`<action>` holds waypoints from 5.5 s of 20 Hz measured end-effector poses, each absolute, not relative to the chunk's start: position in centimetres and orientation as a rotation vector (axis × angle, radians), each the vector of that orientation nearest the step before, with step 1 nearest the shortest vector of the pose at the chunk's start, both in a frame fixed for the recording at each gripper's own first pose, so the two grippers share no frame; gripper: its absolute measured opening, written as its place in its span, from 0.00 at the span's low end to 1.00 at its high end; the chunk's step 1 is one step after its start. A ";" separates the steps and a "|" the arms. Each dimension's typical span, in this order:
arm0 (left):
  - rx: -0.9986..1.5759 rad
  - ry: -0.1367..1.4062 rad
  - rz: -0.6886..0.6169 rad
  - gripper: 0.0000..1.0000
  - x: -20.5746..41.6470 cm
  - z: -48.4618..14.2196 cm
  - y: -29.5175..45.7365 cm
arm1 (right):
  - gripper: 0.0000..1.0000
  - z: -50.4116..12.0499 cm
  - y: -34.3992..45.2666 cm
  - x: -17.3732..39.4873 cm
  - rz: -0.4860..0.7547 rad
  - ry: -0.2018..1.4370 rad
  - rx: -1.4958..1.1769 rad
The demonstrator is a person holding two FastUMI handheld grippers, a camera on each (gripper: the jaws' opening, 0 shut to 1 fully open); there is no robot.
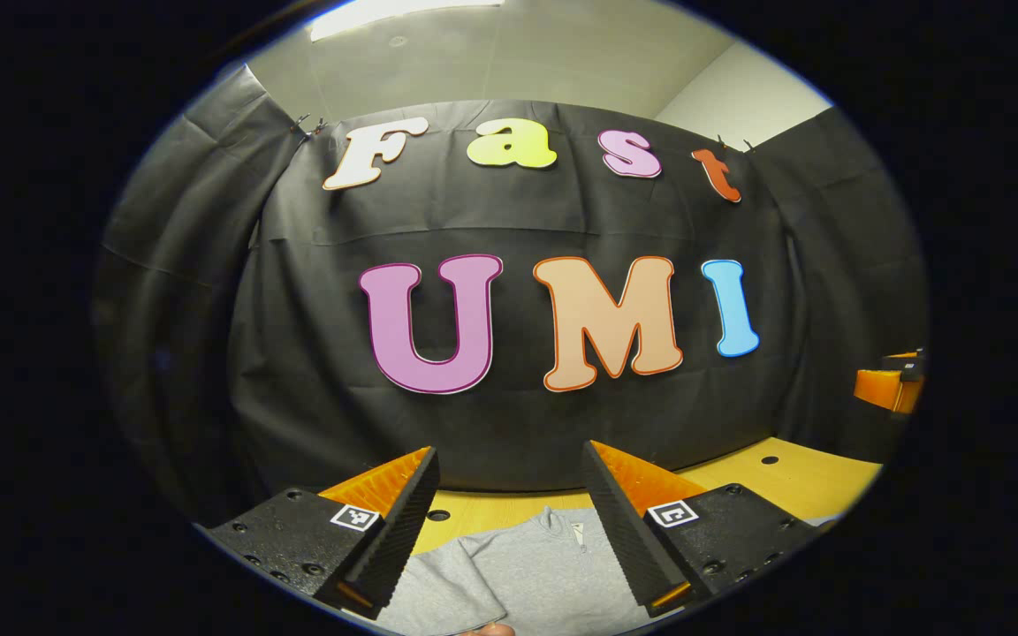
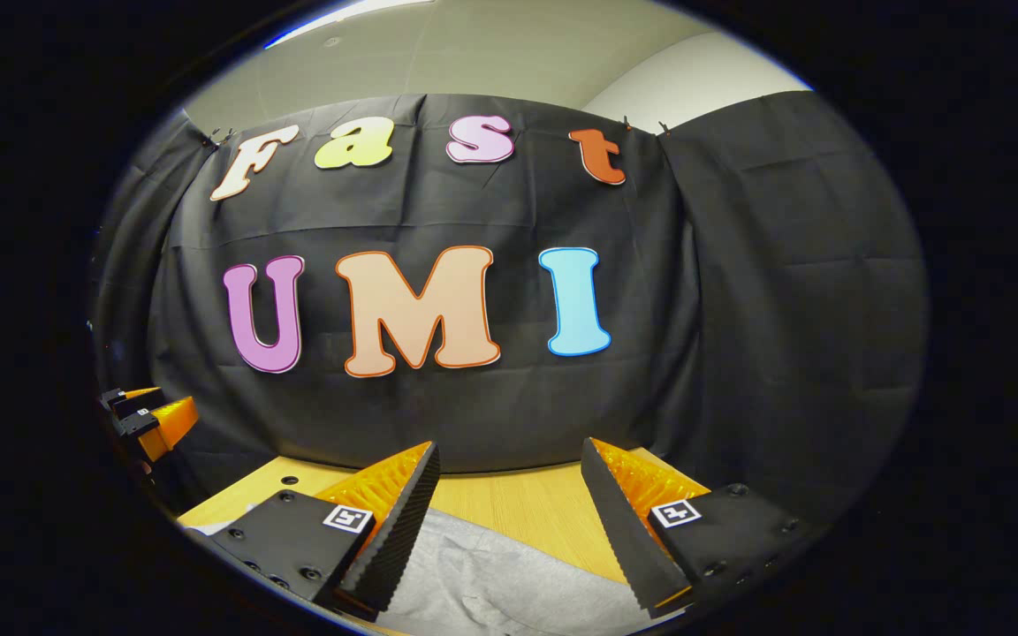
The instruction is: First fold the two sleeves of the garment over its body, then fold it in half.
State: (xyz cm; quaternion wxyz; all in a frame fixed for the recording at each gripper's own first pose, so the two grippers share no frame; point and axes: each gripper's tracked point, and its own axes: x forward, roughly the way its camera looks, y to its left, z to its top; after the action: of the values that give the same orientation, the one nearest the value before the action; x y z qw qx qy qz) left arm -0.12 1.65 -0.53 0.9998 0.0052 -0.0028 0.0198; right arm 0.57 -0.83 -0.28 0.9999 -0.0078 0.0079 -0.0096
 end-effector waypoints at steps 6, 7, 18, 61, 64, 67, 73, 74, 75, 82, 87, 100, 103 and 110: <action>0.027 -0.016 0.044 0.94 0.0 -0.2 2.1 | 0.99 -2.3 -4.4 0.6 -0.088 0.078 -0.038; 0.030 -0.016 0.044 0.94 -0.1 -0.3 2.2 | 0.99 -2.8 -5.3 0.5 -0.103 0.090 -0.043; 0.057 -0.018 0.011 0.94 0.1 -0.2 0.8 | 0.99 -12.5 -14.5 -2.4 -0.252 0.313 -0.077; 0.061 0.040 -0.013 0.94 -0.1 -2.4 -1.0 | 0.12 -33.2 -18.6 -11.1 -0.322 0.912 0.095; 0.063 0.058 0.000 0.94 -0.3 -3.0 -0.4 | 0.12 -30.4 -17.2 -8.6 -0.295 0.849 0.157; 0.074 0.053 0.021 0.94 -0.3 -2.5 0.6 | 0.13 -27.2 -15.2 -5.2 -0.234 0.783 0.173; 0.089 0.049 0.119 0.94 -1.4 -2.3 4.5 | 0.13 -22.9 -10.0 0.8 -0.108 0.704 0.159; 0.088 0.050 0.138 0.94 -1.7 -2.4 5.3 | 0.13 -22.4 -9.0 1.4 -0.086 0.697 0.148; 0.089 0.048 0.158 0.94 -2.1 -2.3 6.0 | 0.13 -22.0 -8.1 2.2 -0.065 0.693 0.143; 0.097 0.060 0.309 0.94 -5.1 -2.3 12.1 | 0.13 -20.4 -0.4 7.2 0.089 0.664 0.105; 0.104 0.082 0.403 0.94 -7.5 -2.7 15.6 | 0.13 -20.2 5.7 9.9 0.190 0.652 0.086; 0.099 0.124 0.584 0.94 -13.5 -4.2 23.2 | 0.13 -19.7 21.6 14.2 0.394 0.615 0.063; 0.104 0.132 0.624 0.94 -14.9 -4.3 25.0 | 0.13 -20.5 25.6 14.2 0.437 0.619 0.048; 0.128 0.159 0.721 0.94 -19.0 -5.0 29.6 | 0.13 -24.7 33.4 13.3 0.516 0.669 -0.008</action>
State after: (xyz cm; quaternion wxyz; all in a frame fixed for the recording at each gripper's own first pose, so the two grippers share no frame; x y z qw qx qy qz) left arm -19.01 29.62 -4.99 0.9307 0.0623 0.0779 0.3520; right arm 13.26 33.45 -24.71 0.9119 -0.0038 0.3249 0.2506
